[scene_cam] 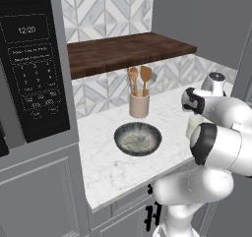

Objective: Grab a lemon wedge from the fridge and one ice cube from the ice bowl, and put them in the glass of lemonade.

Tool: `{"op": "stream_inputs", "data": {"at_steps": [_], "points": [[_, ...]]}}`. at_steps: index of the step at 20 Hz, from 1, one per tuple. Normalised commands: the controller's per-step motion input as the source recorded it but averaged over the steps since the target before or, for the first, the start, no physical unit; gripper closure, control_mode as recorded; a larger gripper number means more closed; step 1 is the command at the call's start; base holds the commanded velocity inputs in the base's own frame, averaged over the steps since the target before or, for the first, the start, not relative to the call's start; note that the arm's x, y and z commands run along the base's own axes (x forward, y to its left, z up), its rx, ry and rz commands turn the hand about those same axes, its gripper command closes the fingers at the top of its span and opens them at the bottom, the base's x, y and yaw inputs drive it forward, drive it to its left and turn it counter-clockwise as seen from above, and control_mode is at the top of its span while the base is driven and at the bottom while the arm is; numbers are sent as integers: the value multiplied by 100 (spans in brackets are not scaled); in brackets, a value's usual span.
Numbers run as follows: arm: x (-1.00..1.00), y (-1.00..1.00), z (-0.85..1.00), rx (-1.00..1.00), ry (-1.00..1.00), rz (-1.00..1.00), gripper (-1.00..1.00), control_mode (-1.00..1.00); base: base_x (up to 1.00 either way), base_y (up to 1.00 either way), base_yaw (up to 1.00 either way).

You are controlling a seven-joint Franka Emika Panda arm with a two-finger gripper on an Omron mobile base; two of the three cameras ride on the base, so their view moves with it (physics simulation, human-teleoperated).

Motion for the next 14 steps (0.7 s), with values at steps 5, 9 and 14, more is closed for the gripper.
{"op": "stream_inputs", "data": {"at_steps": [5, 9, 14], "points": [[1, 0, 0, 0, 0, 0, 100, -100, 0, 0, 0], [0, 0, -8, 0, 0, 0, 100, -100, 0, 0, 0], [2, 0, -15, 0, 0, 0, 100, -100, 0, 0, 0]]}}
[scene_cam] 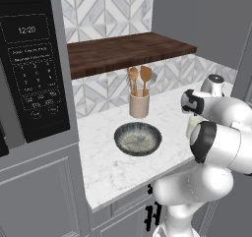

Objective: Grab a lemon wedge from the fridge and one ice cube from the ice bowl, and put them in the glass of lemonade.

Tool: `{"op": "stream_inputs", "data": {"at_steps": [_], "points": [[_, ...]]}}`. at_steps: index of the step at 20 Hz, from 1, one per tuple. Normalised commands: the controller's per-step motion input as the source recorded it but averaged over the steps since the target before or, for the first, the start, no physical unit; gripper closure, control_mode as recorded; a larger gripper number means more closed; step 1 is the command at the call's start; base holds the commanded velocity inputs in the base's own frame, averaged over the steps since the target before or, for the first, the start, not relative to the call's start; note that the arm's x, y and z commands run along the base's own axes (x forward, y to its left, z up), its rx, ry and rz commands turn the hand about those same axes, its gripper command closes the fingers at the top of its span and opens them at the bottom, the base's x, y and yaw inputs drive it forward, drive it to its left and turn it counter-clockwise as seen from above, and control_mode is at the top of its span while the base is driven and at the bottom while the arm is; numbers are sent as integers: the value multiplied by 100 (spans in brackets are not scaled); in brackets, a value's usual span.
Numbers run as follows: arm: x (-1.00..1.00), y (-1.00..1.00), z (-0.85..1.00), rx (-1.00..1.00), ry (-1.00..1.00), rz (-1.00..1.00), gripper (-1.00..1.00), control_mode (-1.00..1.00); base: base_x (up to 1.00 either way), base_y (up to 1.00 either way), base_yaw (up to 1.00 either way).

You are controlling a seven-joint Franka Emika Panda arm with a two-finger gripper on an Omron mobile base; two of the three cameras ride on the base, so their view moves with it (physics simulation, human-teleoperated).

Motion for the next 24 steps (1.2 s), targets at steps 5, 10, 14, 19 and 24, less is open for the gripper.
{"op": "stream_inputs", "data": {"at_steps": [5, 10, 14, 19, 24], "points": [[24, 0, -12, -1, 0, 0, 100, -100, 0, 0, 0], [14, 0, 0, 0, 0, 0, 100, -100, 0, 0, 0], [0, 0, 0, 0, 0, 0, -100, -100, 0, 0, 0], [0, 0, 0, 0, 0, 0, -100, -100, 0, 0, 0], [-12, 0, 0, 0, -4, 2, -100, -100, 0, 0, 0]]}}
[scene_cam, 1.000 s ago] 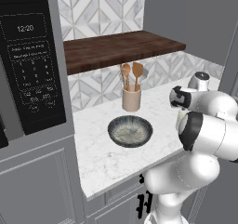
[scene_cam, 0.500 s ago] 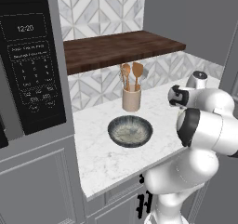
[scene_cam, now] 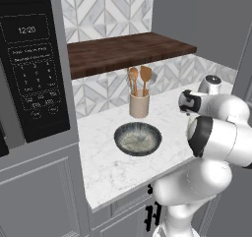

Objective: Grab a lemon wedge from the fridge and one ice cube from the ice bowl, and put them in the glass of lemonade.

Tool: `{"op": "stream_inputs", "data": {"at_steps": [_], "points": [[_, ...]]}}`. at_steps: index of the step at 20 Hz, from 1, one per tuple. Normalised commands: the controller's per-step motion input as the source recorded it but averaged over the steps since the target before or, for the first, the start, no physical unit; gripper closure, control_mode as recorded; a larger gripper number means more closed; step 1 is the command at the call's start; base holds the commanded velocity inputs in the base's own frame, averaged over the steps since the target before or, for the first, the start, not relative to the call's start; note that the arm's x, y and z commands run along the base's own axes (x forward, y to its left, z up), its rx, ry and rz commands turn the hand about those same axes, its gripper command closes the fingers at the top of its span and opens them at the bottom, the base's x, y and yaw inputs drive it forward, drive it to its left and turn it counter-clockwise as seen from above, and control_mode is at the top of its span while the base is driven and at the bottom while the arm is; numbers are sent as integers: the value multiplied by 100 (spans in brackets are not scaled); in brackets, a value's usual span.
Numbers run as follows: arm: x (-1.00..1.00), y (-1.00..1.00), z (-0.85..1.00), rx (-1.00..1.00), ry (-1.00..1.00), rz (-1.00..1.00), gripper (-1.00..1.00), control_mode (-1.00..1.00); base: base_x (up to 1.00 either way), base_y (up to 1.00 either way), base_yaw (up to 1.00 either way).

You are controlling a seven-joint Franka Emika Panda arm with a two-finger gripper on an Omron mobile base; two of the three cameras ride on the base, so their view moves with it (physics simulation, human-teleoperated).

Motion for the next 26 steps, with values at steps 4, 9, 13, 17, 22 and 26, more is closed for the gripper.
{"op": "stream_inputs", "data": {"at_steps": [4, 9, 13, 17, 22, 26], "points": [[-32, 0, 1, 2, -5, 2, -100, -100, 0, 0, 0], [-46, -1, 0, 1, 0, 0, -100, -100, 0, 0, 0], [-49, 3, 10, 1, -2, 6, -100, -100, 0, 0, 0], [-55, 14, 25, 1, -3, 11, -100, -100, 0, 0, 0], [-58, 53, 30, 0, 0, 7, -100, -100, 0, 0, 0], [-23, 79, 42, 0, 0, 0, -100, -100, 0, 0, 0]]}}
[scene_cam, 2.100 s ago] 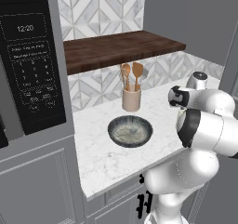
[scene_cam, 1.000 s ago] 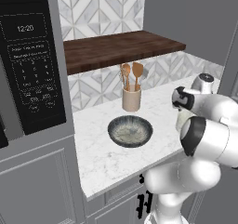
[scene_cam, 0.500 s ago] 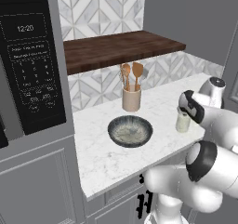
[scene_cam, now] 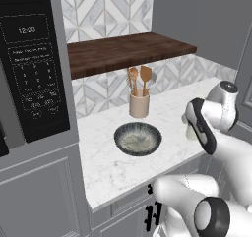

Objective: Grab a lemon wedge from the fridge and one ice cube from the ice bowl, and put them in the glass of lemonade.

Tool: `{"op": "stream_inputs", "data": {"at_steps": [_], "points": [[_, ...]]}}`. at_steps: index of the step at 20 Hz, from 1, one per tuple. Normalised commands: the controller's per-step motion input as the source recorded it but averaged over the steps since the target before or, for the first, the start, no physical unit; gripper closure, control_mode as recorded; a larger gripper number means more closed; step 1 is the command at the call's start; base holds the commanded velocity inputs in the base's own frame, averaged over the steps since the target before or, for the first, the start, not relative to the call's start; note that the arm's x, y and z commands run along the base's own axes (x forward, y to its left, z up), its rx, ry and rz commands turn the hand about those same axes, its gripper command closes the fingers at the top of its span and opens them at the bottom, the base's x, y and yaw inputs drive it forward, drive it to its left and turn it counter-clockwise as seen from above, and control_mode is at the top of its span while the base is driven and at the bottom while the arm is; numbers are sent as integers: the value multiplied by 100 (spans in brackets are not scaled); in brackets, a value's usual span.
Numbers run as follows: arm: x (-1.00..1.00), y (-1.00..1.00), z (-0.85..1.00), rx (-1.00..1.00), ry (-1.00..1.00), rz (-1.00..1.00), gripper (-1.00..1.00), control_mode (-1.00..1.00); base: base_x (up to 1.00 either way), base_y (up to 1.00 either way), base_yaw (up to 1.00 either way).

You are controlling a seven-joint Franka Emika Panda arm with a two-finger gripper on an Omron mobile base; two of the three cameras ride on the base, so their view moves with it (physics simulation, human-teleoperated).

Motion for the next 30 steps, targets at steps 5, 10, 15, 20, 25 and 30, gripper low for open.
{"op": "stream_inputs", "data": {"at_steps": [5, 10, 15, 20, 25, 30], "points": [[-13, 77, 50, 0, 1, 0, -100, -100, 0, 0, 0], [-27, 55, 24, 1, 0, 0, -100, -100, 0, 0, 0], [-100, -3, 45, 1, 6, 0, -100, -100, 0, 0, 0], [-100, -1, 1, 0, 10, 0, -100, -100, 0, 0, 0], [-26, 1, 0, 0, 0, 0, -100, -100, 0, 0, 0], [0, 0, 0, 0, 0, 0, -100, -100, 0, 0, 0]]}}
